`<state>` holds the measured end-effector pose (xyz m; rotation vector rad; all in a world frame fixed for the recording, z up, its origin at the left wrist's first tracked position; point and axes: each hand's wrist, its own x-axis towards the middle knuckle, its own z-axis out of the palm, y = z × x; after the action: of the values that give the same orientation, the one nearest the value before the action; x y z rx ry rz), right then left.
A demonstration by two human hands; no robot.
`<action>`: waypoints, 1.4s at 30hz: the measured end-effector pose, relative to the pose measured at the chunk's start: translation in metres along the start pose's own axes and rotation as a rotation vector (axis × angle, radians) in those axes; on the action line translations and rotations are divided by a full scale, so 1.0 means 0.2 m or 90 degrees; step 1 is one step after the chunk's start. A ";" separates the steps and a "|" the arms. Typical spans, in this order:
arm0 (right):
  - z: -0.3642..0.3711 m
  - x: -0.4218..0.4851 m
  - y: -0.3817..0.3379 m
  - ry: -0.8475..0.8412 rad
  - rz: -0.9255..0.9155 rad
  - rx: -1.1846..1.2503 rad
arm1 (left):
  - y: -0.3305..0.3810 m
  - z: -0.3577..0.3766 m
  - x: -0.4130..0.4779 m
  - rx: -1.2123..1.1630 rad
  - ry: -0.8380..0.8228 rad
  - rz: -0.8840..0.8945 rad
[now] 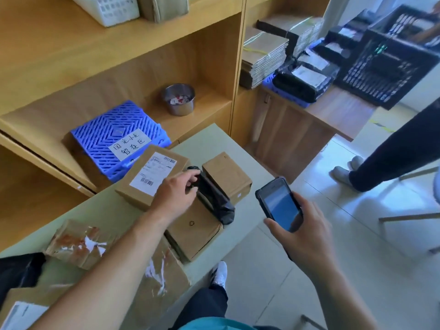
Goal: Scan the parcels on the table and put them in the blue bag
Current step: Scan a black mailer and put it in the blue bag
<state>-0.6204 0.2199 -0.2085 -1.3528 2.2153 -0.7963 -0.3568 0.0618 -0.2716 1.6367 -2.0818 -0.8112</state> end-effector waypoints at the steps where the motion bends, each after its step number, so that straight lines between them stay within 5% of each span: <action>1: 0.02 0.08 0.00 -0.002 -0.002 -0.008 | 0.02 0.03 0.06 0.003 -0.004 0.001; 8: 0.09 0.35 0.00 -0.066 0.003 -0.037 | 0.07 0.42 0.00 0.046 -0.226 -0.113; 11: 0.08 0.44 0.02 -0.087 -0.011 -0.049 | 0.05 0.55 -0.02 0.051 -0.238 -0.153; 25: -0.01 0.93 0.01 -0.179 -0.180 0.009 | 0.25 0.51 -0.04 0.038 0.185 -0.302; 30: 0.03 0.97 -0.03 -0.231 -0.223 0.036 | 0.31 0.43 -0.07 0.014 0.285 -0.253; 42: 0.13 0.99 -0.15 -0.320 -0.333 0.046 | 0.33 0.19 -0.22 0.232 0.475 -0.119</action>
<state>-0.6707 0.0255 -0.2184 -1.8814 1.4535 -0.6006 -0.4182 0.1234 -0.2551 1.9375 -1.5981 0.1640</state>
